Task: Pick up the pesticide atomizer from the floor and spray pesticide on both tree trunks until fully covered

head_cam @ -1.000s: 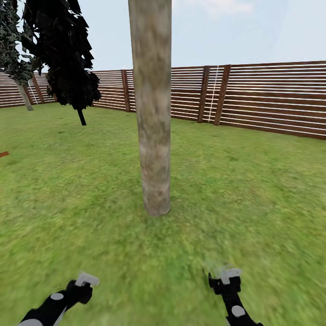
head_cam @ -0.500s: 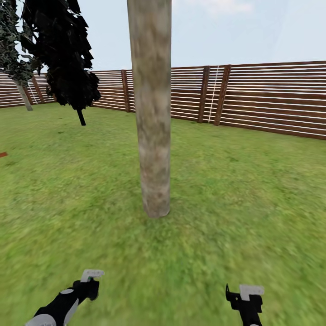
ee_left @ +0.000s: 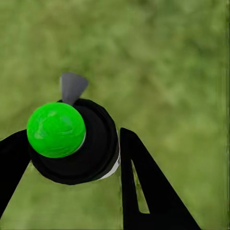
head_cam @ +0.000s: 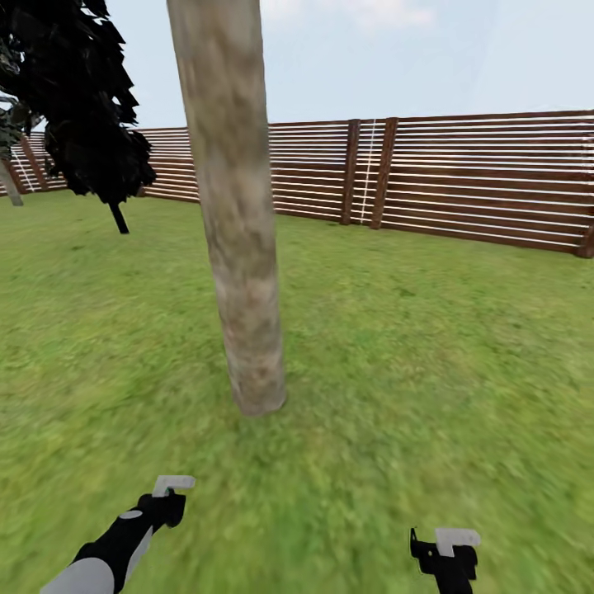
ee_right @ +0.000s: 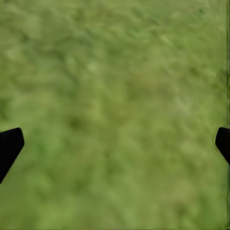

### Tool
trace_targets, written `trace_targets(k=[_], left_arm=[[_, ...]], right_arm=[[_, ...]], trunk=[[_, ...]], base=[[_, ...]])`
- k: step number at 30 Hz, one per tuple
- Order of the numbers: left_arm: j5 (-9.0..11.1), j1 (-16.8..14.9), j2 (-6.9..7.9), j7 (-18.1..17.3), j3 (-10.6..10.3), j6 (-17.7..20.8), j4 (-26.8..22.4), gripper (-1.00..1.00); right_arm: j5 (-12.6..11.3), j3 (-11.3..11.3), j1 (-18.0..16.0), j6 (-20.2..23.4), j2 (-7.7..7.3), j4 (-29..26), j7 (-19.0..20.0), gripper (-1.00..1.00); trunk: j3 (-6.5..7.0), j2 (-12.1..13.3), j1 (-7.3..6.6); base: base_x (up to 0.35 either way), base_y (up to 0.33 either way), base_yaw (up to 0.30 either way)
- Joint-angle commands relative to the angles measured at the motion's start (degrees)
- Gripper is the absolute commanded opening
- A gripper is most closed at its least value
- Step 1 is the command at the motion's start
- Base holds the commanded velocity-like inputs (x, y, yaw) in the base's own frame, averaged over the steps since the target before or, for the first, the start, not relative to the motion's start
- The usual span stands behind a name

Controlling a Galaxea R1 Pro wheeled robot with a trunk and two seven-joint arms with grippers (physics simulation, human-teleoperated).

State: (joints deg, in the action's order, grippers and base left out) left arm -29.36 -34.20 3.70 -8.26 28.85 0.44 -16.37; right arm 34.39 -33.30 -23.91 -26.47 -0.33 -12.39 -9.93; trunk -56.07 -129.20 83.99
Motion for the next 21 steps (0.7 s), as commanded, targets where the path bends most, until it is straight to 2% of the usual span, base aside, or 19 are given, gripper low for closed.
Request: trace_targets(k=[1, 3, 7, 11, 13, 16, 19, 21], left_arm=[[0.01, 0.0, -0.01, 0.0, -0.01, 0.0, -0.25, -1.0], [0.01, 0.01, 0.03, 0.0, -0.02, 0.0, -0.5, -1.0], [0.01, 0.08, 0.0, 0.0, -0.02, -0.03, -0.51, -1.0], [-0.06, 0.24, -0.11, 0.0, -0.07, -0.09, -0.46, -1.0], [-0.09, 0.3, -0.95, 0.0, -0.27, -0.27, -0.41, -1.0], [-0.3, 0.35, -3.8, -0.07, -0.64, -0.47, -0.41, -1.0], [-0.14, 0.24, -3.89, -0.01, -0.41, -0.44, -0.57, -1.0], [-0.09, 0.19, -3.23, -0.01, -0.21, -0.4, -1.68, -1.0]], right_arm=[[-0.54, 0.0, 0.0, 0.0, -0.01, 0.0, 0.0, 1.0], [-1.46, -0.01, 0.0, 0.01, -0.02, 0.0, 0.05, 1.0], [-1.83, -0.01, 0.0, 0.02, -0.02, 0.0, 0.06, 1.0], [-1.87, -0.01, 0.0, 0.02, -0.02, 0.0, 0.03, 1.0], [-1.87, -0.01, 0.0, 0.02, -0.02, 0.0, 0.01, 1.0], [-1.88, -0.01, 0.0, 0.02, -0.02, 0.0, 0.04, 1.0], [-1.88, -0.01, 0.0, 0.02, -0.08, 0.0, 0.01, 1.0], [-1.88, -0.01, 0.0, 0.02, -0.1, -0.06, 0.01, 1.0]], trunk=[[0.0, 0.0, 0.0], [0.0, 0.0, 0.0], [0.0, 0.0, 0.0], [0.0, 0.0, 0.0], [0.0, 0.0, 0.0], [0.0, 0.0, 0.0], [0.0, 0.0, 0.0], [0.0, 0.0, 0.0]], base=[[0.308, -0.138, -0.298], [0.308, -0.1, -0.294], [0.307, -0.028, -0.262], [0.117, -0.002, -0.077], [0.014, 0.0, -0.009], [0.003, 0.0, -0.002], [-0.005, 0.0, 0.0], [-0.193, 0.0, 0.0]])
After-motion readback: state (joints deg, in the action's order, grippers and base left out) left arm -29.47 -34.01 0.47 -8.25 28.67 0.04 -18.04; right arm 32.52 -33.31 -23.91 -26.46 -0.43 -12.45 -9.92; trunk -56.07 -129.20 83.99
